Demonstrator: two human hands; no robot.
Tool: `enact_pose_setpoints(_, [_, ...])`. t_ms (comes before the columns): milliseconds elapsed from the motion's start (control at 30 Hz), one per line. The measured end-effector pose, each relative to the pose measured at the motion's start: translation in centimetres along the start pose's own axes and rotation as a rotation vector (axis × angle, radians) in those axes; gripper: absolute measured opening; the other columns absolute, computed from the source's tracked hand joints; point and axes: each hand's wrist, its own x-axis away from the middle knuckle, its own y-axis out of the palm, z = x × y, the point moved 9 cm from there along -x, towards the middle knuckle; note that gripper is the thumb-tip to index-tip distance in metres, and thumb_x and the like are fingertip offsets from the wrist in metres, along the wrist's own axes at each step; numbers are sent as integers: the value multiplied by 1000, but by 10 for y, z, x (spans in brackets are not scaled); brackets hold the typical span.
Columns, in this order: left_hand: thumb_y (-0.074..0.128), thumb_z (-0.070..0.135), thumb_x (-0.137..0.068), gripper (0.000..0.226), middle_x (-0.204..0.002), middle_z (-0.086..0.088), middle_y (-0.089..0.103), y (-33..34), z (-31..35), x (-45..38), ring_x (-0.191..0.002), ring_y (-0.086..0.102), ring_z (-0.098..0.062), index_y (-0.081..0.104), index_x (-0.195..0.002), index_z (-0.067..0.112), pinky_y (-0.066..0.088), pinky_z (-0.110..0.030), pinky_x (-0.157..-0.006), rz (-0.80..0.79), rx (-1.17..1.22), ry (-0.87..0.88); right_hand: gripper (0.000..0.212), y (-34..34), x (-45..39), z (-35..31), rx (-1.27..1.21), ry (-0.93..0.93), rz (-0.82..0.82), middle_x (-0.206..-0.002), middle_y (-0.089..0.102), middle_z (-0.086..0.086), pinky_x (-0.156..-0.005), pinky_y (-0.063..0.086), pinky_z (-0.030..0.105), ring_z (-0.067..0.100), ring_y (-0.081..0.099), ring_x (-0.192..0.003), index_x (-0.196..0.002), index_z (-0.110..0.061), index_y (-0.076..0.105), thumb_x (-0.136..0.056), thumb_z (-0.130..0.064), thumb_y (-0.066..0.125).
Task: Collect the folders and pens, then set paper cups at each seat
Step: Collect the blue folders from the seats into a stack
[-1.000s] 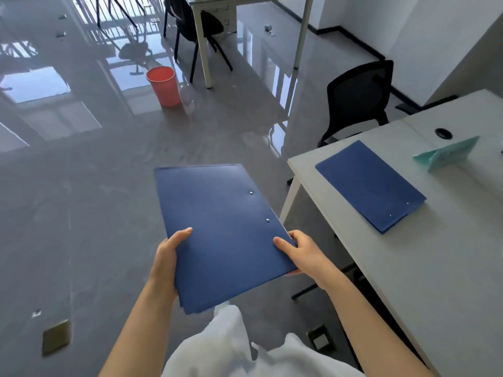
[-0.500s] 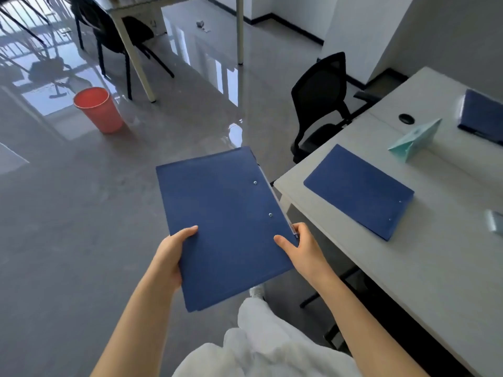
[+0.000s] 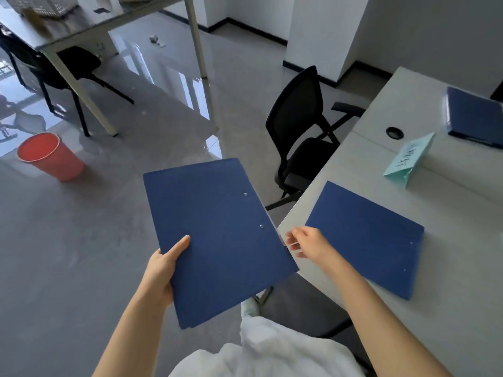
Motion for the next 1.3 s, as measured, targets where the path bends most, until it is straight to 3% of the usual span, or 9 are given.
enact_pose_setpoints(100, [73, 32, -84, 38, -103, -6, 75, 16, 26, -32, -92, 72, -30, 65, -116, 14, 57, -42, -74, 9, -24, -6, 23, -33, -40, -5, 71, 43, 172, -76, 51, 5, -61, 39, 29, 16, 47, -68, -82, -9, 52, -94, -26, 42])
enact_pose_setpoints(167, [74, 32, -83, 39, -104, -5, 75, 23, 36, -49, -93, 71, -31, 65, -116, 14, 56, -43, -76, 9, -42, -27, 24, -42, -55, 0, 101, 98, 235, -80, 57, 5, -55, 38, 25, 13, 49, -65, -98, -6, 58, -96, -21, 40])
enact_pose_setpoints(267, [74, 32, -83, 36, -104, -6, 75, 30, 51, -71, -93, 71, -31, 66, -114, 15, 56, -42, -76, 4, -60, -44, 38, -39, -72, 15, 131, 172, 228, -126, 55, 10, -73, 41, 27, 23, 58, -101, -134, -6, 45, -98, -15, 40])
enact_pose_setpoints(367, [74, 32, -83, 37, -105, -6, 75, 40, 72, -98, -94, 71, -31, 66, -115, 14, 56, -41, -74, -15, -109, -66, 53, -33, -85, 26, 201, 249, 228, -151, 31, 12, -102, 37, 37, 29, 37, -135, -146, -5, 26, -98, -16, 42])
enact_pose_setpoints(600, [72, 29, -85, 34, -104, -6, 75, 58, 121, -163, -91, 71, -29, 65, -115, 14, 55, -39, -69, -123, -192, -90, 69, 6, -108, 24, 178, 350, 173, -160, 5, 8, -114, 26, 41, 28, 15, -145, -152, -16, 6, -94, -7, 43])
enact_pose_setpoints(767, [73, 29, -84, 35, -105, -8, 75, 63, 153, -199, -92, 71, -32, 66, -114, 13, 56, -41, -72, -185, -280, -123, 70, 38, -118, 5, -21, 395, 171, -159, 13, 4, -111, 28, 36, 25, 21, -144, -153, -19, 6, -94, -2, 40])
enact_pose_setpoints(1000, [72, 27, -85, 32, -102, -9, 75, 74, 233, -259, -90, 71, -31, 66, -113, 12, 57, -40, -70, -343, -409, -121, 43, 74, -119, -8, -535, 505, 635, -129, 54, 23, -101, 41, 47, 38, 55, -113, -132, 7, 43, -90, 0, 46])
enact_pose_setpoints(1133, [72, 27, -85, 32, -102, -9, 75, 82, 250, -273, -89, 71, -31, 66, -112, 12, 56, -40, -69, -383, -442, -134, 13, 126, -98, 16, -1415, 682, 833, -97, 51, 15, -77, 50, 34, 23, 53, -72, -102, 0, 53, -93, -7, 48])
enact_pose_setpoints(1300, [73, 27, -84, 32, -101, -9, 75, 94, 260, -288, -90, 71, -31, 66, -111, 12, 56, -42, -72, -407, -492, -127, 59, 147, -108, 8, -1855, 618, 775, -124, 49, 12, -104, 41, 34, 20, 53, -117, -142, -5, 32, -90, -17, 58])
